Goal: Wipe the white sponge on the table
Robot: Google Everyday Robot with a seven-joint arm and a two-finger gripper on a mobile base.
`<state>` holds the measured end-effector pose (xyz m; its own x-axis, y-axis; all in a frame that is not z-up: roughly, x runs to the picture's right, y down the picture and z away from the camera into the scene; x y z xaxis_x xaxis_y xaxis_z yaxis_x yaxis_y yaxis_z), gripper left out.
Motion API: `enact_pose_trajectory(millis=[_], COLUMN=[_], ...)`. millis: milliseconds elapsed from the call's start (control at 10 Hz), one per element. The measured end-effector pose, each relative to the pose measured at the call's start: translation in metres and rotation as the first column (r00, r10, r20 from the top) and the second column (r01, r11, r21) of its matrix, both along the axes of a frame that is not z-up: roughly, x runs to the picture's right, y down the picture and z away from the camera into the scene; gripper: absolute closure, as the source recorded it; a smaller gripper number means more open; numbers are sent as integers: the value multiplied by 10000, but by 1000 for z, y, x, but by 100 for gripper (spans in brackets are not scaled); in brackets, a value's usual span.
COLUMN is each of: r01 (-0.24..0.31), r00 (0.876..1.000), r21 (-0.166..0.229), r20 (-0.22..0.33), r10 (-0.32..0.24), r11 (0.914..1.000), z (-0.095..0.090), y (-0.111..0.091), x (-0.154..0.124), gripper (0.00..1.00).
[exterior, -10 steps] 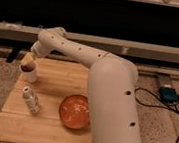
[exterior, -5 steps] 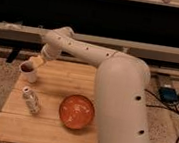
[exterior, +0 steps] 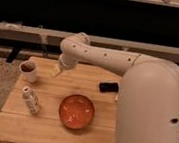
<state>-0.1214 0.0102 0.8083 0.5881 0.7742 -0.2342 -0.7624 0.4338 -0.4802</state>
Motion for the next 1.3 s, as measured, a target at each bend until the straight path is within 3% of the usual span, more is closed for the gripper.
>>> enact_pose_trajectory(millis=[200,400,900,1300], r01=[-238,-498,-1458,-2283], r00=[9944,9842,9289,8756], r21=[-406,-705,-1533,-2143], r20=[-1038,-1733,-3612,-4718], r10=[195,369,819,1040], r11=[9989,9963,9774,9497], z=[-9,-16,-30,-8], y=[18,32,85,133], x=[53,92,214,315], gripper=[20,20,20,20])
